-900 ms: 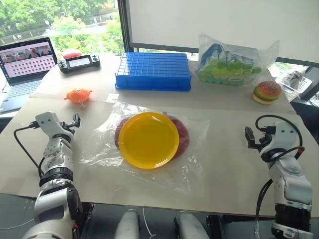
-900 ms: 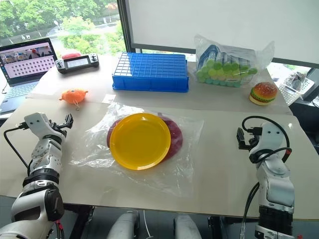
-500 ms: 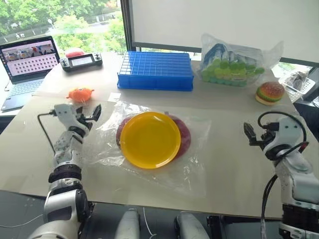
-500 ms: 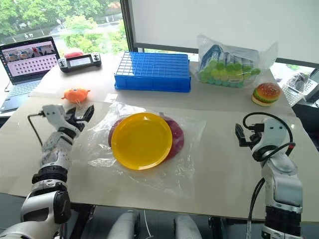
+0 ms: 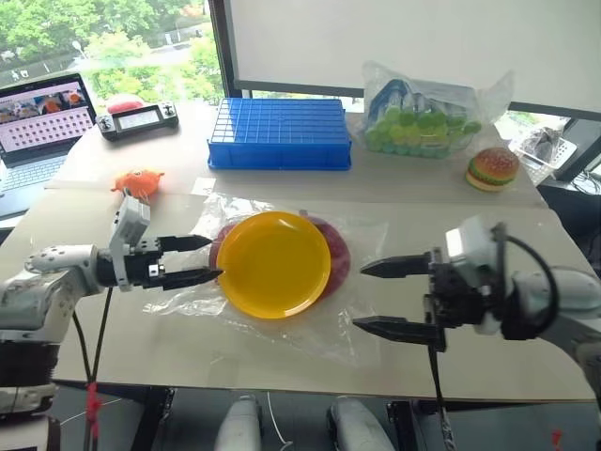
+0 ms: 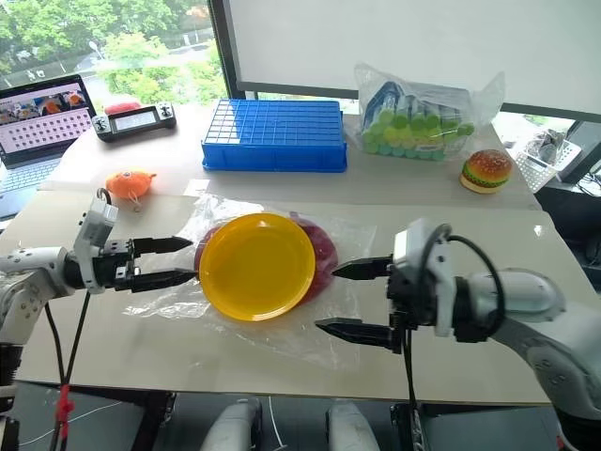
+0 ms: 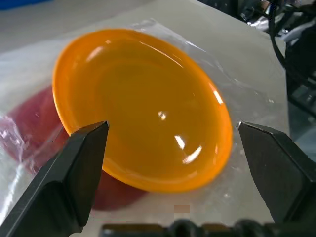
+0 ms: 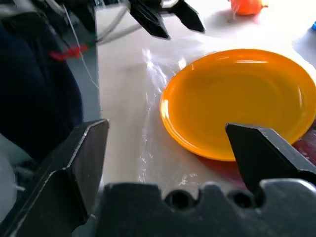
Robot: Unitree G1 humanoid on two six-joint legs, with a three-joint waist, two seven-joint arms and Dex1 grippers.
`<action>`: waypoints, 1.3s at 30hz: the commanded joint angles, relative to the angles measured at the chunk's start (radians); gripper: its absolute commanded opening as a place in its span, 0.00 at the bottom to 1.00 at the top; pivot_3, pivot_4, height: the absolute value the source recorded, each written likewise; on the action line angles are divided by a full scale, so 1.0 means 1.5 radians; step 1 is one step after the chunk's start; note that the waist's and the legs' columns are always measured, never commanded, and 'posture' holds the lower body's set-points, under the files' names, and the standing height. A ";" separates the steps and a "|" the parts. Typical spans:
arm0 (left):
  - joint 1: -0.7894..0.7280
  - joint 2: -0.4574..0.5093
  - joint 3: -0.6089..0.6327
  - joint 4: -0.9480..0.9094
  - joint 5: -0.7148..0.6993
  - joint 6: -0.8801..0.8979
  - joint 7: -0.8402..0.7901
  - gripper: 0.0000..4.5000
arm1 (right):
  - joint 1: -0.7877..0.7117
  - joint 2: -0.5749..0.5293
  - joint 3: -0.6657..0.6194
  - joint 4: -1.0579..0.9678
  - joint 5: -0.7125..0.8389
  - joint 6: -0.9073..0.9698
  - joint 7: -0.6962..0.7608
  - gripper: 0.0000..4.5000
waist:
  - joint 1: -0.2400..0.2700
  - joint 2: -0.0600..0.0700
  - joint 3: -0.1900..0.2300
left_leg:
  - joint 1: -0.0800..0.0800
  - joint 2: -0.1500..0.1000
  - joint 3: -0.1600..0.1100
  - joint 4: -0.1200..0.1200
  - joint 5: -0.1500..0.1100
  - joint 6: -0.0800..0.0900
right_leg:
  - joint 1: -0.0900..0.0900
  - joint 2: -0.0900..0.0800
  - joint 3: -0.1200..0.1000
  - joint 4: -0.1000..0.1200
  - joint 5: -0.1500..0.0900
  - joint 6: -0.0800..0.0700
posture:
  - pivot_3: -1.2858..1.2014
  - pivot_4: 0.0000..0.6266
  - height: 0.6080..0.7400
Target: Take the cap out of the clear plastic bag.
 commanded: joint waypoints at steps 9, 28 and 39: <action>0.049 0.016 0.042 -0.066 0.021 -0.012 0.027 1.00 | -0.060 0.141 0.242 0.261 -0.484 -0.462 -0.067 0.99 | 0.012 -0.001 0.001 | -0.012 0.000 0.000 0.002 0.000 0.000 | -0.011 0.001 0.000 0.004 0.002 -0.003 | 0.52 0.24 0.92; 0.014 -0.003 0.030 -0.072 0.008 0.004 0.050 1.00 | -0.029 0.185 0.202 0.272 -0.434 -0.468 0.040 0.99 | 0.017 -0.001 0.001 | -0.009 0.000 0.000 0.004 0.000 0.000 | -0.009 0.001 0.000 0.006 0.002 -0.003 | 0.52 0.24 0.92; -0.040 -0.026 0.024 -0.055 -0.008 0.028 0.040 1.00 | -0.021 0.176 0.243 0.242 -0.503 -0.430 0.042 0.99 | 0.011 -0.001 0.001 | -0.009 0.000 0.000 0.004 0.000 0.000 | -0.009 0.001 0.000 0.007 0.002 -0.003 | 0.52 0.24 0.92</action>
